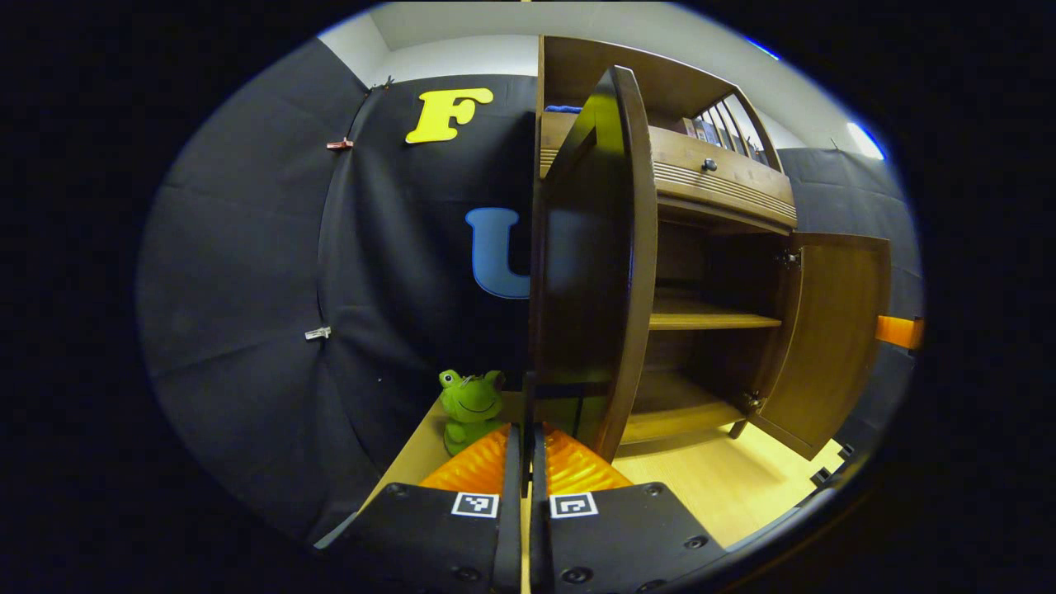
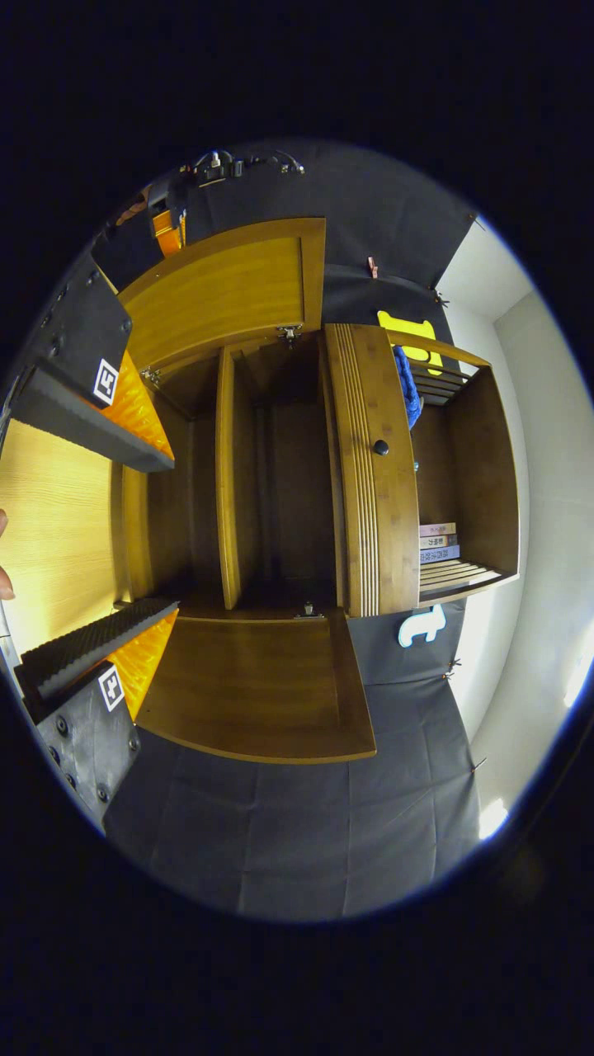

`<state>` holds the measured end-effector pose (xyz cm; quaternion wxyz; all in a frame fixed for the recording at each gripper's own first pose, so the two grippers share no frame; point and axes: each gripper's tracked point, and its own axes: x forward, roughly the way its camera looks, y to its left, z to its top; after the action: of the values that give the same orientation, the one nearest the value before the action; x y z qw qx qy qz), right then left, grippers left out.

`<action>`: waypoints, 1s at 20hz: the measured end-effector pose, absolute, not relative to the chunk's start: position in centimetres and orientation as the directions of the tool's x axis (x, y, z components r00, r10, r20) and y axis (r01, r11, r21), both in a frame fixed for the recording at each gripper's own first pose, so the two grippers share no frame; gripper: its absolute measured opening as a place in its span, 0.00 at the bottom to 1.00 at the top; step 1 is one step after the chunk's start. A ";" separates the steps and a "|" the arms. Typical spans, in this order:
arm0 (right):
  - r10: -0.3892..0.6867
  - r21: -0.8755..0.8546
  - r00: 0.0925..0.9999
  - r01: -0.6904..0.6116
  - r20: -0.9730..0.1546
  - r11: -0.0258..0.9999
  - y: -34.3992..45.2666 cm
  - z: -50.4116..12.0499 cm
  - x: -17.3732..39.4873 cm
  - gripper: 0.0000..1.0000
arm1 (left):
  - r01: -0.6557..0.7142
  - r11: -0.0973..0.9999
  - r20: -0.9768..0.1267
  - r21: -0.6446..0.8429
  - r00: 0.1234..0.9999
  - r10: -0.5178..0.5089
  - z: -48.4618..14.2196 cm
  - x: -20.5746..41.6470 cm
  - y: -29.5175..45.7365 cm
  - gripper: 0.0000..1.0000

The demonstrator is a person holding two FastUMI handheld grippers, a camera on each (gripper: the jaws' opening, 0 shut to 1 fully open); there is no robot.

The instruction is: Open the right door of the double-door shoe cabinet with the right hand, and open the left door with the left hand.

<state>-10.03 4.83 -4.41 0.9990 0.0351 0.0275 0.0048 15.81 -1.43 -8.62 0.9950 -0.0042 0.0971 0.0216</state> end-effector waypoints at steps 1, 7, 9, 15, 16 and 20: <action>0.013 0.068 0.998 -0.009 -0.057 0.998 4.9 -4.5 -9.9 1.00 | -0.048 0.999 -0.191 0.001 0.980 0.047 -8.6 15.9 -1.4 0.08; 0.016 0.047 0.998 -0.012 -0.068 0.999 4.7 -5.2 -9.3 0.96 | -0.074 0.997 -0.173 0.003 0.982 0.074 -7.7 14.4 -2.2 0.10; 0.023 0.047 0.997 -0.020 -0.069 0.999 4.5 -5.2 -8.8 0.97 | -0.120 0.992 -0.131 0.040 0.983 0.125 -6.2 13.0 -2.4 0.32; 0.052 0.056 0.998 -0.049 -0.046 0.997 4.1 -4.8 -7.4 0.98 | -0.109 0.992 -0.094 0.069 0.989 0.115 -3.6 12.0 -7.7 0.88; 0.057 0.061 0.997 -0.054 -0.051 0.997 3.7 -4.6 -6.5 0.92 | -0.090 0.994 -0.092 0.067 0.991 0.096 -3.3 12.5 -8.9 0.89; 0.068 0.073 0.997 -0.065 -0.042 0.995 2.0 -4.4 -5.8 1.00 | -0.042 0.997 -0.082 0.070 0.996 0.048 -2.4 14.3 -13.7 0.87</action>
<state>-5.79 1.99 -4.38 0.9986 0.0359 0.0220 0.0333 14.29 -13.72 -2.42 0.9983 0.0339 0.0416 0.0225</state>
